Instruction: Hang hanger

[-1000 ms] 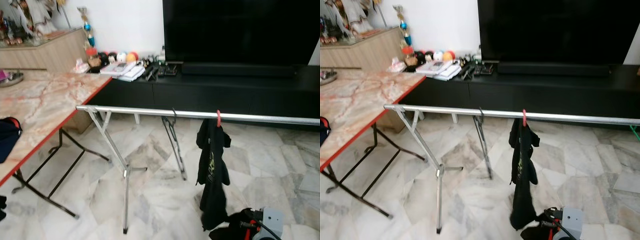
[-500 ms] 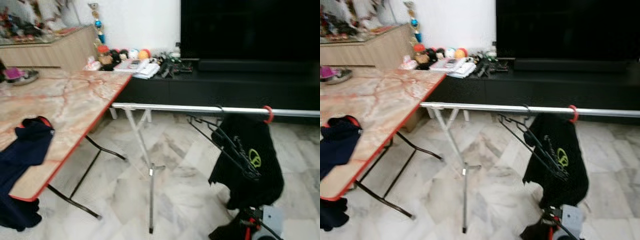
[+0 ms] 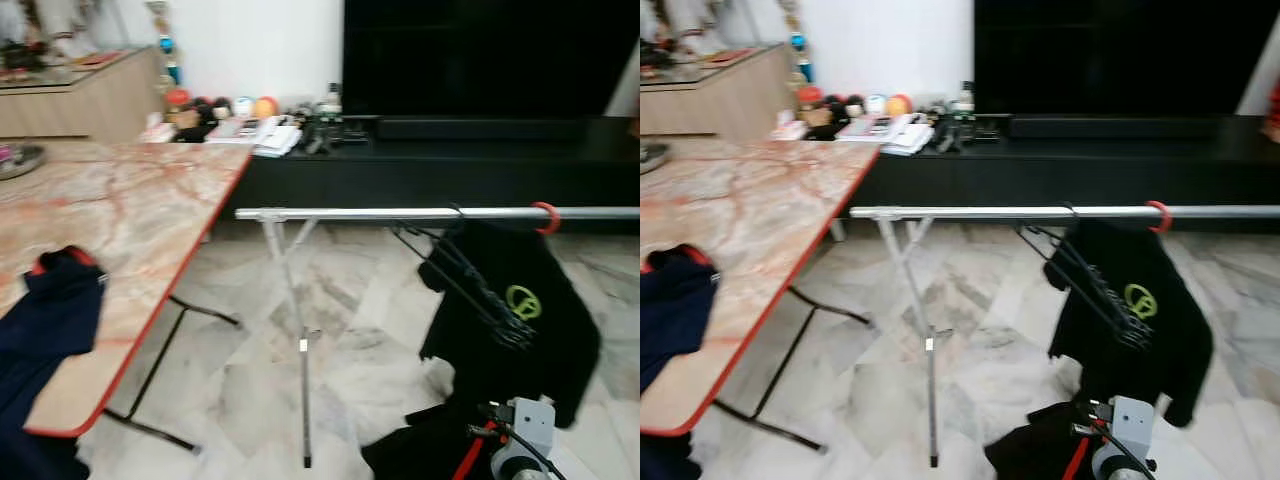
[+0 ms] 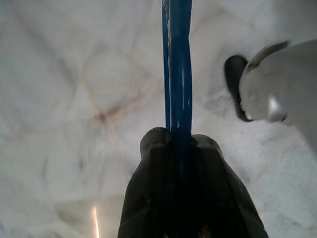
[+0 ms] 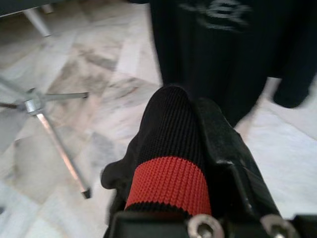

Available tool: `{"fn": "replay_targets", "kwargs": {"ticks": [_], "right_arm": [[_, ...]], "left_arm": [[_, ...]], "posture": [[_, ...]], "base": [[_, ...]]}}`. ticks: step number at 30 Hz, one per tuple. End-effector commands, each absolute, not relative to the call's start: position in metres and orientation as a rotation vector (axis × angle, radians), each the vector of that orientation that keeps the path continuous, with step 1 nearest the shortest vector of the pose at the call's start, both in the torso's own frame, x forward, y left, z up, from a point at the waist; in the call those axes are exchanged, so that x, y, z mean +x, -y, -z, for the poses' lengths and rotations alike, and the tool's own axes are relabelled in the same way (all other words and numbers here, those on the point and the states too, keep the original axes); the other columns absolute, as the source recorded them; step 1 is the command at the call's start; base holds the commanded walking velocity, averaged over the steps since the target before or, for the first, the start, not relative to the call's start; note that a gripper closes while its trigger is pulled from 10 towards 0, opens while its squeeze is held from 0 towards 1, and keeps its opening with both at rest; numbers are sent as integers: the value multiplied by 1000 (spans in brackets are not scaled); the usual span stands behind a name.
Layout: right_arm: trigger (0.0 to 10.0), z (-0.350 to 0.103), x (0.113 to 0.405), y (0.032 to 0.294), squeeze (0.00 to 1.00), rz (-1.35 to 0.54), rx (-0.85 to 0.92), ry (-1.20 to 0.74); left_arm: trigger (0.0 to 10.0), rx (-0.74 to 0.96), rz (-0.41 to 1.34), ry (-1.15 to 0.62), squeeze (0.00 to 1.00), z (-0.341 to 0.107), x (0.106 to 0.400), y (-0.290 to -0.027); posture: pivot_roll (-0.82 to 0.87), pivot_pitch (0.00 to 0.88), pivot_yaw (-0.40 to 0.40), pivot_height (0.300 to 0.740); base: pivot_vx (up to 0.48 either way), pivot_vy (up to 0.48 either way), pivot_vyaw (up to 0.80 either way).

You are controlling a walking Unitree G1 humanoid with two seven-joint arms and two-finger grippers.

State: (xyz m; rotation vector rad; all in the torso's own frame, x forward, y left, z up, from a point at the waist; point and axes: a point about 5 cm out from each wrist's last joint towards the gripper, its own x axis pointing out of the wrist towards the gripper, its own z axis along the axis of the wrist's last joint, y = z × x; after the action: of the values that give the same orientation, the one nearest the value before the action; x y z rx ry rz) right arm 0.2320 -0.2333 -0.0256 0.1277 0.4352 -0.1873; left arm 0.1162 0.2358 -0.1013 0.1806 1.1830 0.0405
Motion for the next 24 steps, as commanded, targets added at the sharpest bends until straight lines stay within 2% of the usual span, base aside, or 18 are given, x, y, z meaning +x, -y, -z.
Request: {"fn": "replay_targets", "kwargs": {"ticks": [1,4,24], "right_arm": [[10000,22,235,236,0,193,126,-415],[10000,21,236,235,0,190,122,-409],[10000,7,249,235,0,180,99,-338]], "left_arm": [[10000,190,-32,-1209,0,103,109,-236],[10000,193,-31,-1210,0,103,109,-236],[10000,187,-25,-1203,0,103,110,-235]], "posture": [[53,0,39,740],[53,0,39,740],[57,0,41,740]], "base": [[0,0,-800],[0,0,-800],[0,0,0]]}}
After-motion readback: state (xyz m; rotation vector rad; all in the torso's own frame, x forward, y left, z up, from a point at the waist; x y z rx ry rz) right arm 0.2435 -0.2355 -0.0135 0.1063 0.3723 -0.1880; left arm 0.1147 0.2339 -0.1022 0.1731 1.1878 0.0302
